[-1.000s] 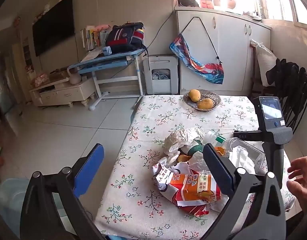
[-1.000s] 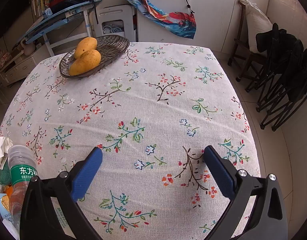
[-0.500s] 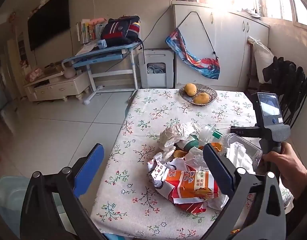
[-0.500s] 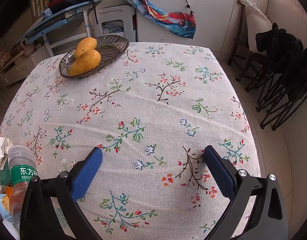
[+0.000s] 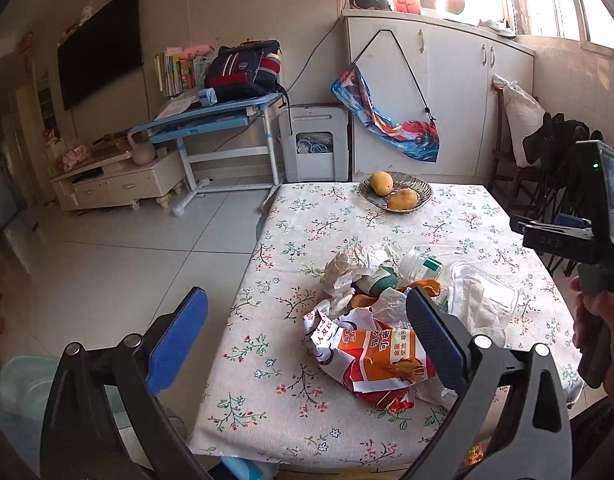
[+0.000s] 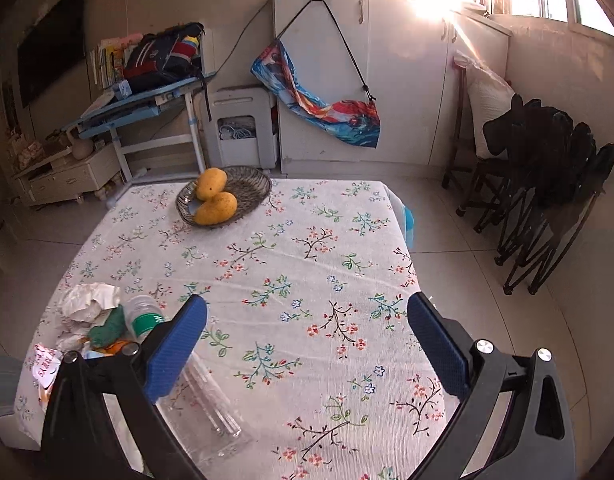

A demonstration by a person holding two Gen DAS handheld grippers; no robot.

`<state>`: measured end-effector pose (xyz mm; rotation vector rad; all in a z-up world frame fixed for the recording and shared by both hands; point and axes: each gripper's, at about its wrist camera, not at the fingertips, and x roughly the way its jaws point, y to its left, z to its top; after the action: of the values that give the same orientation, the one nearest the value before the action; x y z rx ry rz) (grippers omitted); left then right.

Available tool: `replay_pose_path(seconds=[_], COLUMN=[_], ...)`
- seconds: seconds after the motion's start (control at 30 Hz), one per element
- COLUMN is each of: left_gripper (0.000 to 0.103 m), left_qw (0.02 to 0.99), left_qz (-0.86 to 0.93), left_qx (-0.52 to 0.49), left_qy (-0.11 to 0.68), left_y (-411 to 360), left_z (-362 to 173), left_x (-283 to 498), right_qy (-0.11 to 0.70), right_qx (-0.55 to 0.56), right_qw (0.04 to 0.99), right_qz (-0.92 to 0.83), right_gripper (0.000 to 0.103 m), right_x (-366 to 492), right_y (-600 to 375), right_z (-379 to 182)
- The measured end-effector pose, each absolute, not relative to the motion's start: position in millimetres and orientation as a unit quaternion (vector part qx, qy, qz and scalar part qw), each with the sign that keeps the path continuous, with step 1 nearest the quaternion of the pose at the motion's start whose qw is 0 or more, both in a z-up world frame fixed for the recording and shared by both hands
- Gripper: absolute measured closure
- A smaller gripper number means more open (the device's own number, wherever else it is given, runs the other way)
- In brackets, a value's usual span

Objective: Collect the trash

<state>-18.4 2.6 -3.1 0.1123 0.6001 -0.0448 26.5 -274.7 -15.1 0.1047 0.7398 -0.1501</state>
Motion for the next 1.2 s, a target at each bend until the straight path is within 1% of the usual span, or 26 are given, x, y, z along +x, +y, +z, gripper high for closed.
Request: replay_pose_path(seconds=[0.17,0.47,0.67,0.97,1.13,1.2], left_gripper=[0.007,0.007,0.007,0.007,0.007,0.007], left_qw=[0.956,0.962,0.960,0.968,0.967,0.967], left_qz=[-0.014,0.010,0.015,-0.006,-0.027,-0.022], left_qx=[0.045,0.051,0.031,0.047,-0.004,-0.004], left_qy=[0.289,0.270,0.279,0.248,0.252,0.254], left_y=[21.1,57.9,74.1,55.1,53.4,48.7], left_z=[6.2,17.3,8.8,10.7,11.6,6.2], left_x=[-48.5,-102.2,-122.9,-143.9,-136.3,-130.8], right_qy=[0.292,0.231,0.223,0.215,0.217,0.216], right_qx=[0.063,0.061,0.081,0.067,0.054,0.046], right_qw=[0.954,0.971,0.971,0.973,0.974,0.975], right_qz=[-0.011,0.033,0.041,0.042,0.040,0.037], right_gripper=[0.007,0.007,0.007,0.007,0.007,0.007], right_x=[-27.5,-92.7,-117.9,-144.9,-145.4,-145.2], right_y=[-250.0,-219.6,-218.2,-204.3,-200.1,-197.9], right_z=[14.1,22.7,24.0,13.1,10.7,9.8])
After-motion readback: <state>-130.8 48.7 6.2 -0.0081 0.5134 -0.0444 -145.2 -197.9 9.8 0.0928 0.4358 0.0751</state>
